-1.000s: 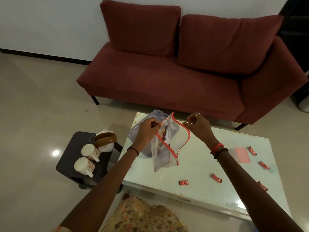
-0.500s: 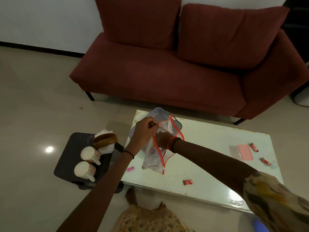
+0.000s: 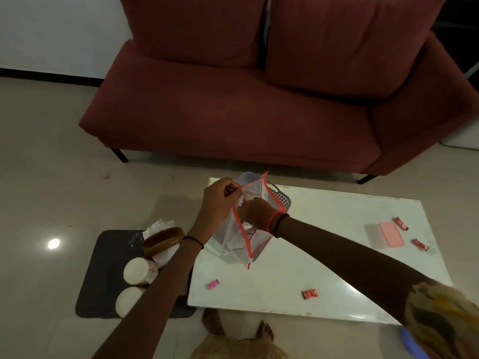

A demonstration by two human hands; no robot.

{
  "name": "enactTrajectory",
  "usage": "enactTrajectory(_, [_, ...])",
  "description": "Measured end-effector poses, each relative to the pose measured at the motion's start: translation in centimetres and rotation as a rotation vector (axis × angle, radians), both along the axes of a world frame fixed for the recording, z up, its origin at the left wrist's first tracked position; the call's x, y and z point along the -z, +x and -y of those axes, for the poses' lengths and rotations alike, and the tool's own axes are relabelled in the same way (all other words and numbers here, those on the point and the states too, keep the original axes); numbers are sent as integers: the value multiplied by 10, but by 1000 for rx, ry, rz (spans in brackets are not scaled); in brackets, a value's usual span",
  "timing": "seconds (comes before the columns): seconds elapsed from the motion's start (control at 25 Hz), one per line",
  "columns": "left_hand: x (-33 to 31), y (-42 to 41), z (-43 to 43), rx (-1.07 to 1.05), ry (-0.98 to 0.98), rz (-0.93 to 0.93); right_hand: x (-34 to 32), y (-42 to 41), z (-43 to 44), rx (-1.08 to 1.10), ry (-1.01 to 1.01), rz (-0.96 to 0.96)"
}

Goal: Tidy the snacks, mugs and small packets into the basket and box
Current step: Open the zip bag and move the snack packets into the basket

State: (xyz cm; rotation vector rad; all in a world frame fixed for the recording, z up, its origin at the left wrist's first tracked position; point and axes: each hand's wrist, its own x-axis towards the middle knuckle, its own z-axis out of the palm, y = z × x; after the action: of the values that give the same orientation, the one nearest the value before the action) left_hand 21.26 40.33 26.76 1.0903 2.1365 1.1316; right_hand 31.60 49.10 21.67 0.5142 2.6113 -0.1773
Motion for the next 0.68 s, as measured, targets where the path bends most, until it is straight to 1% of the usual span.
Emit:
enactTrajectory(0.12, [9,-34,-13,26,3,45,-36,-19,-19,76,-215,-219])
enactTrajectory(0.2, [12,-57,-22,44,0,81,-57,-26,-34,89,-299,-338])
enactTrajectory(0.28, [12,-76,-30,84,-13,84,-76,-24,-44,155,-373,-524])
enactTrajectory(0.32, [13,-84,-34,106,-13,92,-83,-20,-50,214,-447,-613])
enactTrajectory(0.36, [15,-91,-39,128,-16,97,-89,-15,-56,266,-558,-696])
enactTrajectory(0.44, [23,-102,-44,141,-44,50,-92,0,-69,363,-797,-806])
enactTrajectory(0.52, [37,-109,-45,78,-56,13,-83,17,-91,491,-1047,-947])
enactTrajectory(0.56, [43,-111,-44,19,-38,6,-75,27,-104,578,-1108,-1028])
enactTrajectory(0.6, [48,-111,-43,-45,-11,-11,-65,37,-119,667,-1122,-1102])
enactTrajectory(0.64, [53,-110,-41,-104,11,-35,-50,47,-132,758,-1071,-1145])
enactTrajectory(0.68, [59,-107,-40,-151,24,-52,-30,56,-146,837,-954,-1142])
